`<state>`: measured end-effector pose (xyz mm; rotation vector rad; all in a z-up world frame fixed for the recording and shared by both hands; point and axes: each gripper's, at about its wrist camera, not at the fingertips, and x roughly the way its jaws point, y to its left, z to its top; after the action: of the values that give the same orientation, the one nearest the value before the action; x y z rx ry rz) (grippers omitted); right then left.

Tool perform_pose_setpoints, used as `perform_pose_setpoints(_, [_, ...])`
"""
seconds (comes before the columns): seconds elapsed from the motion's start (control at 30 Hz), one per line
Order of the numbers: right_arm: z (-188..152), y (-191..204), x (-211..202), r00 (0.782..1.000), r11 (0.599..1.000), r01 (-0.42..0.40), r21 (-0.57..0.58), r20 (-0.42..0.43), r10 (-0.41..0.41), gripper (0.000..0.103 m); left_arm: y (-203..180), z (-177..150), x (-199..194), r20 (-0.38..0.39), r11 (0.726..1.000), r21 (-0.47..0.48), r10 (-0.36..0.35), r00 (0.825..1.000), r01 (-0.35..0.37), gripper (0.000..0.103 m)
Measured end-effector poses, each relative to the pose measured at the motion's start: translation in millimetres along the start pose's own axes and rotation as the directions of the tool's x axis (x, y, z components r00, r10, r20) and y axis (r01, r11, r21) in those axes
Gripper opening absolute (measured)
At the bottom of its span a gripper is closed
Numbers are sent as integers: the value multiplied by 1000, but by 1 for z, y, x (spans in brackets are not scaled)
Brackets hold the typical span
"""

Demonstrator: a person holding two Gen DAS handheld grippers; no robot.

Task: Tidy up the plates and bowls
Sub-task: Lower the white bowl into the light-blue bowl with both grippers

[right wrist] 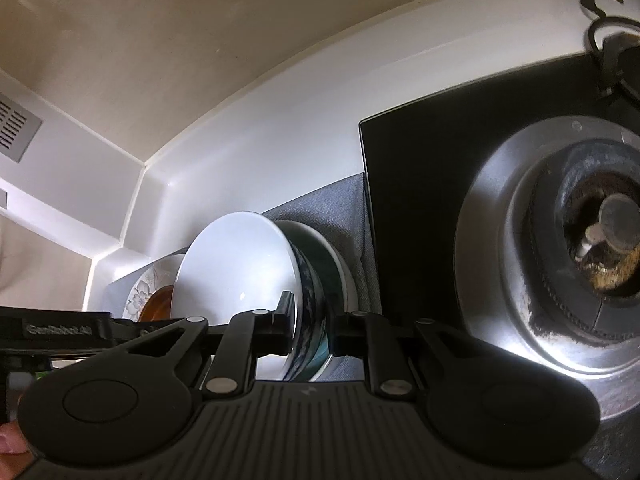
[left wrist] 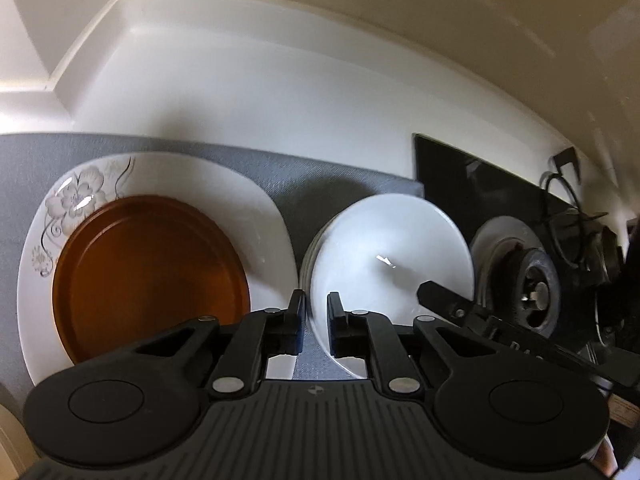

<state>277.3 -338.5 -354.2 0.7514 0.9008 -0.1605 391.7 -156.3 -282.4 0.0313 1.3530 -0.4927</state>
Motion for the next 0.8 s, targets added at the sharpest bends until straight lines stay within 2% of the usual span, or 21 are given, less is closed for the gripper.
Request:
perform_pose_setpoints(0.07, [2, 1, 0, 1000, 1000, 4, -14, -4, -4, 18, 1, 0, 4, -7, 1000, -18, 8, 1000, -8, 6])
perform_pose_setpoints(0.33, [10, -2, -3, 999, 999, -18, -31, -35, 17, 22, 2, -1, 7, -2, 1000, -20, 12, 1000, -12, 6])
perform_pose_setpoints(0.47, [11, 3, -9, 999, 999, -11, -44, -50, 9, 26, -2, -2, 4, -4, 1000, -5, 31, 1000, -31, 7])
perform_pose_setpoints(0.8, [11, 3, -23, 997, 999, 2, -54, -77, -6, 27, -15, -4, 5, 3, 998, 40, 50, 999, -50, 7])
